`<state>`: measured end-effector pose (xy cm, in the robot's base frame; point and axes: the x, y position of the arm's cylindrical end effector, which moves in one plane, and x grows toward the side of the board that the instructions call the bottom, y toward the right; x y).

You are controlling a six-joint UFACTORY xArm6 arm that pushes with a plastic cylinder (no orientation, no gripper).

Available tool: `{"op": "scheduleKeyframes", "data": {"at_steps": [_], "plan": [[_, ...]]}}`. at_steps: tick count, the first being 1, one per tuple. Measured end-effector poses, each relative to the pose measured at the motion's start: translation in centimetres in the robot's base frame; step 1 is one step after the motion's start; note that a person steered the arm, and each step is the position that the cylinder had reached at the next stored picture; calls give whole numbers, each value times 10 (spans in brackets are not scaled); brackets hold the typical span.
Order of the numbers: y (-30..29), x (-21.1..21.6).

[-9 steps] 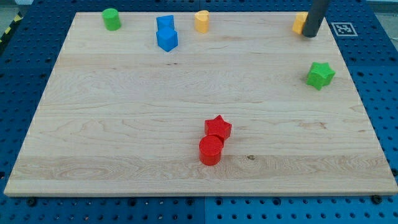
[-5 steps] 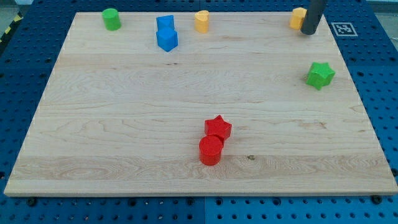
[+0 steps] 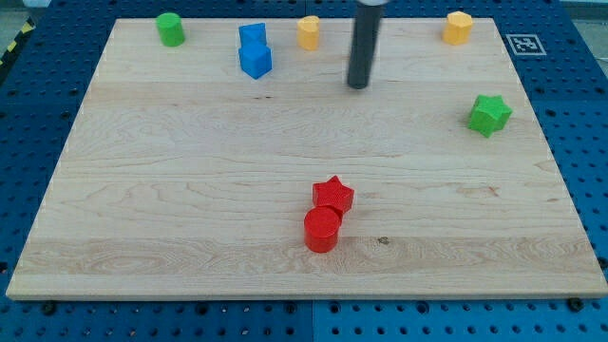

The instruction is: Move the red circle to the left bottom

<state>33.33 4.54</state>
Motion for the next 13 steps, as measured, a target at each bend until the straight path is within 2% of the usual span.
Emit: {"op": "scheduleKeyframes", "data": {"at_steps": [1,5,6,8,9,10,13], "plan": [[-31,-4],[-28,3],[-16,58],[49,185],[66,197],[53,214],[-18,215]]}}
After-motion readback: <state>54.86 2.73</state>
